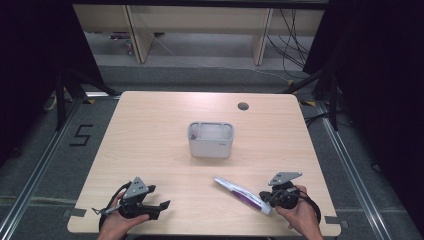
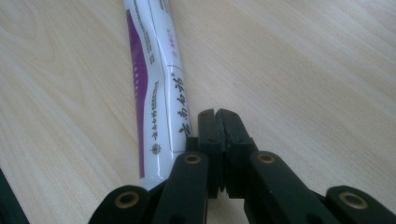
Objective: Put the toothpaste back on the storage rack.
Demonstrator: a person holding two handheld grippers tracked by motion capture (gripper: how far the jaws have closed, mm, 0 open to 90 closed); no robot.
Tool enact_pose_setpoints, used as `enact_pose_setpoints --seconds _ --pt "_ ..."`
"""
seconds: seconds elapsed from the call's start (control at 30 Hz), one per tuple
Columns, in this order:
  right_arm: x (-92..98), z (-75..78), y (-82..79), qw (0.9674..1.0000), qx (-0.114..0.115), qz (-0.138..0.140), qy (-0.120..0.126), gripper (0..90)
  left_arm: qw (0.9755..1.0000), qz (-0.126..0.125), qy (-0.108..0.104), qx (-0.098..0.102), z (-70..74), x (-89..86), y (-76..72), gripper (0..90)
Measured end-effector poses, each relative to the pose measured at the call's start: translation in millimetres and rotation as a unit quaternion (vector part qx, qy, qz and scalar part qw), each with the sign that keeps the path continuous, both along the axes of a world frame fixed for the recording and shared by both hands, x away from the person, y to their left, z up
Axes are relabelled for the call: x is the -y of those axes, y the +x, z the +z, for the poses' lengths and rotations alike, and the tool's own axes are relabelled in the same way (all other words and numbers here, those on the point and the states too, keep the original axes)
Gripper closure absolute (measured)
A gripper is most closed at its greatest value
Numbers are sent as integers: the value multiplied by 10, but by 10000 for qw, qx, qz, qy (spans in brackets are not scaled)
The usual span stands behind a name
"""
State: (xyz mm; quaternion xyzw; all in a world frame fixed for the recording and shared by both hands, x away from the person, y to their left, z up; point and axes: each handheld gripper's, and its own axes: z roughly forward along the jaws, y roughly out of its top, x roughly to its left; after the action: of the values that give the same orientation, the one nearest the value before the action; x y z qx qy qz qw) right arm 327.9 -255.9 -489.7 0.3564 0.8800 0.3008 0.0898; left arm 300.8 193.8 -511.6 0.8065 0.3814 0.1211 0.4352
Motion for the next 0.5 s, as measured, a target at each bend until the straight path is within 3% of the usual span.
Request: enact_pose_setpoints --seconds 0.13,0.2,0.23,0.27,0.3,0.33,0.4,0.43,0.5 --pt "1 33 -3 9999 55 -104 -2 854 10000 35 -50 -20 0 5 8 218" --pt "14 72 13 9999 93 -107 -34 836 9999 5 114 8 -5 -16 9 219" --pt "9 83 26 9997 210 -87 12 831 10000 52 -61 -16 -8 4 3 218" --pt "9 131 10 9998 105 -157 -54 823 10000 42 -37 -30 1 -1 10 218" --pt "-2 131 19 9996 237 -126 -11 816 10000 7 56 -39 8 -11 14 218" --pt "-4 164 19 9997 192 -85 -101 807 10000 57 -29 -23 -7 2 9 219" --pt "-38 197 15 9999 118 -55 -45 787 10000 -5 57 -44 -8 -16 8 218" --pt "-51 196 27 9997 222 26 -73 775 10000 7 51 -48 -5 -15 12 218" --pt "-95 201 23 9999 109 88 -87 739 9999 75 -60 -49 -17 1 15 219"
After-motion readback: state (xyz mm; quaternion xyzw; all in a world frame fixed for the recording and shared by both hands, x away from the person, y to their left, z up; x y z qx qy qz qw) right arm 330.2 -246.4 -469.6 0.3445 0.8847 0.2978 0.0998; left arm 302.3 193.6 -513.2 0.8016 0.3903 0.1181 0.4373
